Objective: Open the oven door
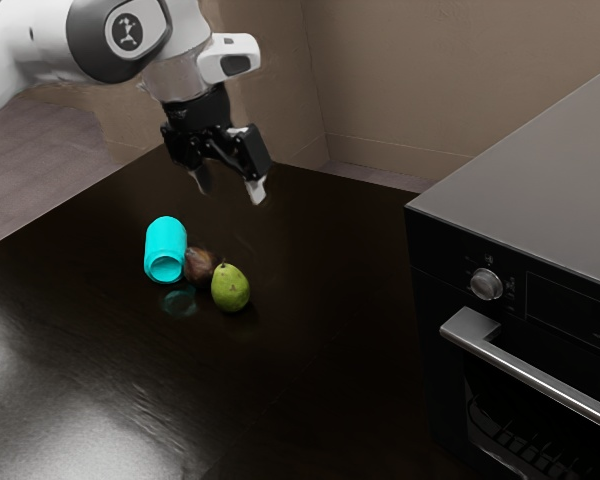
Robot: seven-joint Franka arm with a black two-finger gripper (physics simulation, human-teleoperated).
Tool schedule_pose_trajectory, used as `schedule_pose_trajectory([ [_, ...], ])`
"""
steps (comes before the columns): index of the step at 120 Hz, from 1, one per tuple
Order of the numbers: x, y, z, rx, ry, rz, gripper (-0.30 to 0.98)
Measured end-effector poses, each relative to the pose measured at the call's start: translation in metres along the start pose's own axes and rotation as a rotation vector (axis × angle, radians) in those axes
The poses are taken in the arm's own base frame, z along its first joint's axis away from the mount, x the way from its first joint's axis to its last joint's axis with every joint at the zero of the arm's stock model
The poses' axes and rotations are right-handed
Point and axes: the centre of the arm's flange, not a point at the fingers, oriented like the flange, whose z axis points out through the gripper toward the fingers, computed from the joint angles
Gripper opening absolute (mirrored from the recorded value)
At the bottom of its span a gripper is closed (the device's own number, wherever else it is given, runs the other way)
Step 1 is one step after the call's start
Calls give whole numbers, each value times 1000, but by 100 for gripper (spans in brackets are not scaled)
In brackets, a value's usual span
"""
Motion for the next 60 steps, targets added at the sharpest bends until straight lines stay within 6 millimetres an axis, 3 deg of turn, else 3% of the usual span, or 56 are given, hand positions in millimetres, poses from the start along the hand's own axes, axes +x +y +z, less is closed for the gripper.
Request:
schedule_pose_trajectory([
  [14, -1, -9, -1, -8, -33, 10, 69],
  [18, -5, -9, -11, -14, -23, 14, 68],
  [22, -41, -10, -87, -31, 111, 49, 69],
  [25, -87, 0, -155, -44, 241, 123, 69],
  [29, -137, 18, -206, -11, 336, 217, 69],
  [31, -152, 46, -217, 3, 358, 301, 69],
  [34, -178, 127, -221, 2, 369, 514, 69],
  [37, -225, 207, -205, 15, 353, 723, 68],
  [39, -256, 242, -194, 25, 351, 833, 68],
  [43, -306, 294, -165, 32, 348, 1027, 68],
  [46, -336, 320, -145, 21, 354, 1162, 68],
  [50, -358, 341, -129, 9, 378, 1301, 69],
  [60, -362, 391, -106, -6, 441, 1569, 69],
])
